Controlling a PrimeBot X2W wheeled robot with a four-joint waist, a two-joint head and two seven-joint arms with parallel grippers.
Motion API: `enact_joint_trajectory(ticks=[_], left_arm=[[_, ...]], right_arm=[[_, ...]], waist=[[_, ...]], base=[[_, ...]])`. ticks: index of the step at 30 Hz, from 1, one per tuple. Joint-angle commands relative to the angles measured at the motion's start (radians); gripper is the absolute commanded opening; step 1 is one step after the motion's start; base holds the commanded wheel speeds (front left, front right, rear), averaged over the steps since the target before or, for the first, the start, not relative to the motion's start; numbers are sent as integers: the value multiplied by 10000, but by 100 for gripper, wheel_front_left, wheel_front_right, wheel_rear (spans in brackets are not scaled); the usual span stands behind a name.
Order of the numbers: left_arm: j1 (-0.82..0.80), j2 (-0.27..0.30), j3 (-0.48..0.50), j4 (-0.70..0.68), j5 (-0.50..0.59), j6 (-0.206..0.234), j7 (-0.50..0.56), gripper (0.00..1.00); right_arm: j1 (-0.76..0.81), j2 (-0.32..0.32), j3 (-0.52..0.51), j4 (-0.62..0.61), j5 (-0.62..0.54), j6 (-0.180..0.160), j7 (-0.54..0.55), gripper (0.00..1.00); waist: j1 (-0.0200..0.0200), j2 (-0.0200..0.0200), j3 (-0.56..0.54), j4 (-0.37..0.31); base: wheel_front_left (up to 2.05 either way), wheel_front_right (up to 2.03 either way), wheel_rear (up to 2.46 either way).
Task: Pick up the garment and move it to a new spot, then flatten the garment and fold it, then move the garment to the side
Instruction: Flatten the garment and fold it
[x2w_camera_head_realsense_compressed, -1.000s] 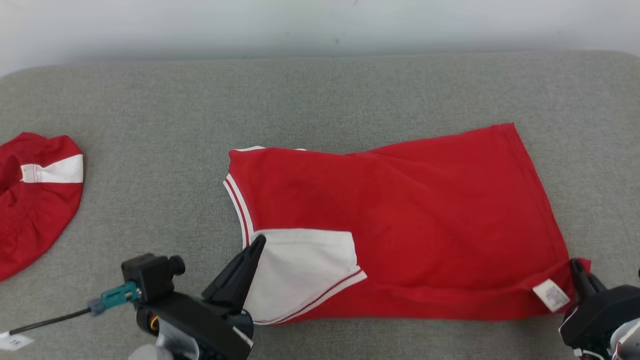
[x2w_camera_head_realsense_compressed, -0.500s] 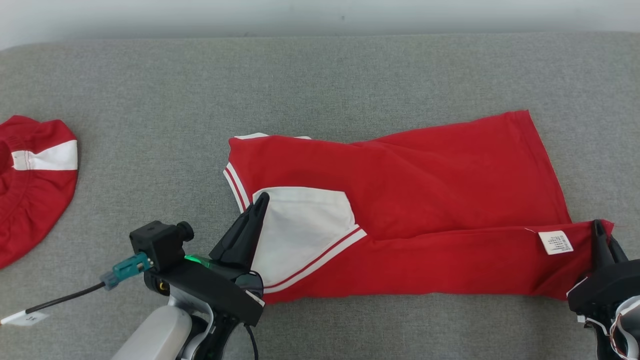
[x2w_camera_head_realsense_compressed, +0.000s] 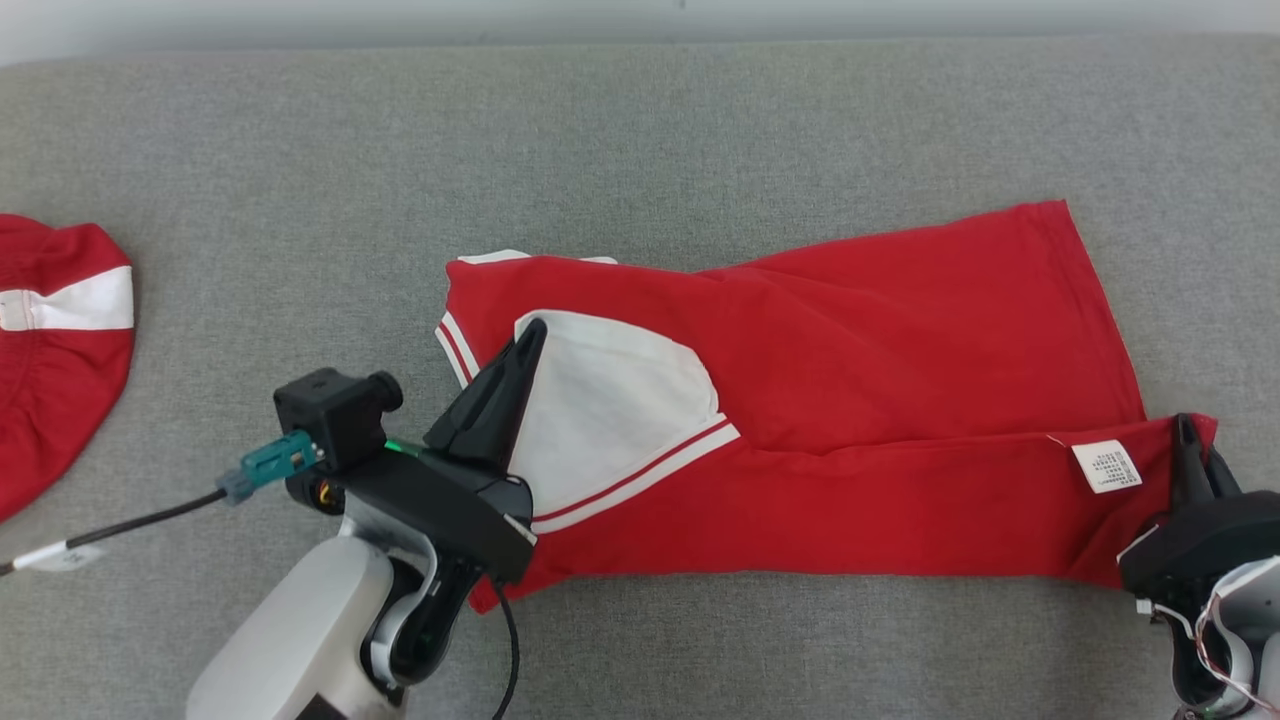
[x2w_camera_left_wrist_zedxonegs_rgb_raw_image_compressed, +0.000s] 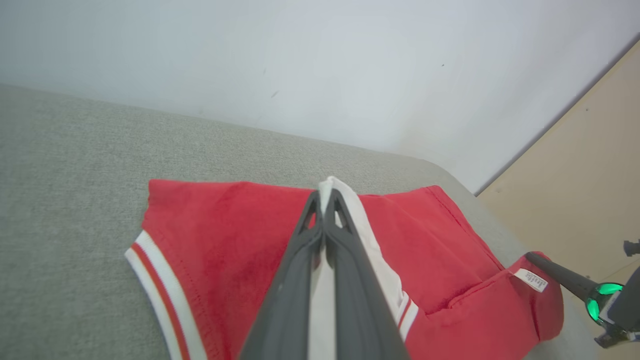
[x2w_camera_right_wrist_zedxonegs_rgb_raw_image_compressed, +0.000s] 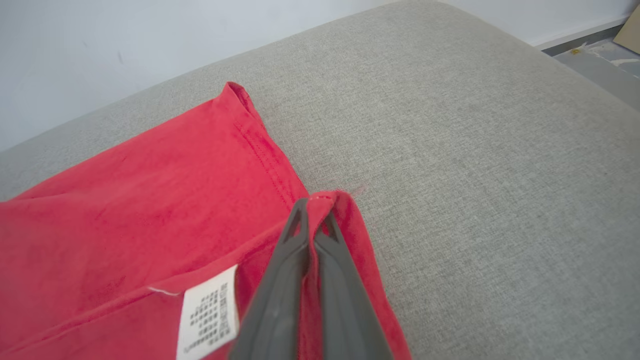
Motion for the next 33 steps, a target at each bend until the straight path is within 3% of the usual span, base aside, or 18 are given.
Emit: enact_joint_trajectory(ticks=[1,3,4,5,6,7,14,19,26,33], left_arm=[[-192,-64,-42,107,113,-39,-64,0],[-399,-62,-126,304,214,-42,-80,0],[-498,-59,-202,428,264,-48,-57,0],[-605,-47,-278,540,405,-56,-72,0],[-714,-34,-281,698,542,-9,-153,86],[-790,-30,-294,876,691,70,-215,100],[-782,82,-348,1592,1761,863,-659,100],[80,381,-411,1278,2146,1448,-736,100],[1759,835,-742,152,1994,2324,169,100],[2423,844,-931,-327,1816,3070,1152,100]], right_arm=[[-157,26,13,85,-51,-25,-100,0],[-258,27,43,261,-95,-25,-140,0],[-319,27,56,348,-115,-25,-184,18],[-393,26,35,440,-68,-25,-228,71],[-483,23,-12,516,19,-25,-331,100],[-540,23,-26,588,73,-25,-422,100],[-401,24,-334,467,160,-25,-410,100],[148,26,-849,-167,501,-25,129,100],[1044,26,-1448,-603,1083,-25,1028,100],[1025,26,-1336,23,1035,-25,1283,100]], waist=[[-1,-1,54,-10],[-1,-1,99,-15],[-1,-1,113,-19],[-1,-1,122,-22],[-1,-1,123,-24],[-1,-1,110,-33],[-1,-1,-232,-70],[-1,-1,-477,-77],[-1,-1,-676,-21],[-1,-1,-634,-6]], base=[[0,0,0],[0,0,0],[0,0,0],[0,0,0],[0,0,0],[0,0,0],[0,0,0],[0,0,0],[0,0,0],[0,0,0]])
